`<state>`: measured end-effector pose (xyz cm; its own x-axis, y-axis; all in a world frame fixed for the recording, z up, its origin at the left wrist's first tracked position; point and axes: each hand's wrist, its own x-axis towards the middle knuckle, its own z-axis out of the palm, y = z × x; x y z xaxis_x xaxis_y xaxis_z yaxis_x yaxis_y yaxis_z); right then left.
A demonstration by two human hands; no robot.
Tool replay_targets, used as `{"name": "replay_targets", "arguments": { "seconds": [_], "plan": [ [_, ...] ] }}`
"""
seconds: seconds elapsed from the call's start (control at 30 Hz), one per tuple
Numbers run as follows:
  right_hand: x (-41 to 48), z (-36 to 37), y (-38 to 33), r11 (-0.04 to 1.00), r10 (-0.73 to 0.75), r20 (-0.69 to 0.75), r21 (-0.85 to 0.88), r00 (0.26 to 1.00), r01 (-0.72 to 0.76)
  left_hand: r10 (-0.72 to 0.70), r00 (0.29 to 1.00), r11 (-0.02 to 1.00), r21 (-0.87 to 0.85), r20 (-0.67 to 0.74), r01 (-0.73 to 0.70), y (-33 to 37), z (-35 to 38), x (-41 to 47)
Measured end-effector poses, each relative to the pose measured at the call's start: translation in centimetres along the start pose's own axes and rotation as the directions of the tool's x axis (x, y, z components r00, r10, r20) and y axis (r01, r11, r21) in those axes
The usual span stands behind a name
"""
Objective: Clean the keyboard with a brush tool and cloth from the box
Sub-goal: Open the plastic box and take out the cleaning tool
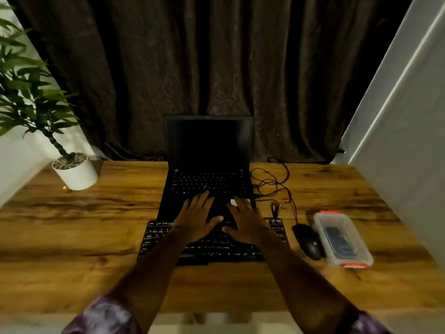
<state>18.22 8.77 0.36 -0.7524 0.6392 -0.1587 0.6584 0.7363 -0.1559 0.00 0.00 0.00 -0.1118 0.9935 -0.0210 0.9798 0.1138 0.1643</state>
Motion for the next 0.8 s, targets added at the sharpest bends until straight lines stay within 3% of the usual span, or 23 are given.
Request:
{"name": "replay_targets", "arguments": {
  "seconds": [0.2,0.37,0.57,0.67,0.8],
  "plan": [
    [-1.8,2.4,-0.4,0.998,0.020,0.009,-0.053,1.000,-0.020,0.004,1.000,1.000,0.019,-0.019,-0.004,0.3,1.5,0.0],
    [-3.5,2.8,0.8,0.997,0.078,-0.119,-0.012,0.990,-0.080,0.032,0.998,0.999,-0.040,-0.056,-0.034,2.3,1.0,1.5],
    [-8.4,2.7,5.7,0.965,0.253,-0.337,0.025,0.907,-0.260,0.190,0.977,0.982,-0.002,-0.096,-0.191,8.9,1.4,5.4],
    [-11.0,3.1,8.8,0.944,0.316,-0.349,0.023,0.882,-0.329,0.298,0.950,0.954,0.005,-0.091,-0.299,13.4,2.0,7.4],
    [-14.2,3.8,11.4,0.933,0.328,-0.396,-0.010,0.858,-0.361,0.377,0.923,0.917,-0.112,-0.068,-0.383,19.3,2.5,9.1]
  ]
}}
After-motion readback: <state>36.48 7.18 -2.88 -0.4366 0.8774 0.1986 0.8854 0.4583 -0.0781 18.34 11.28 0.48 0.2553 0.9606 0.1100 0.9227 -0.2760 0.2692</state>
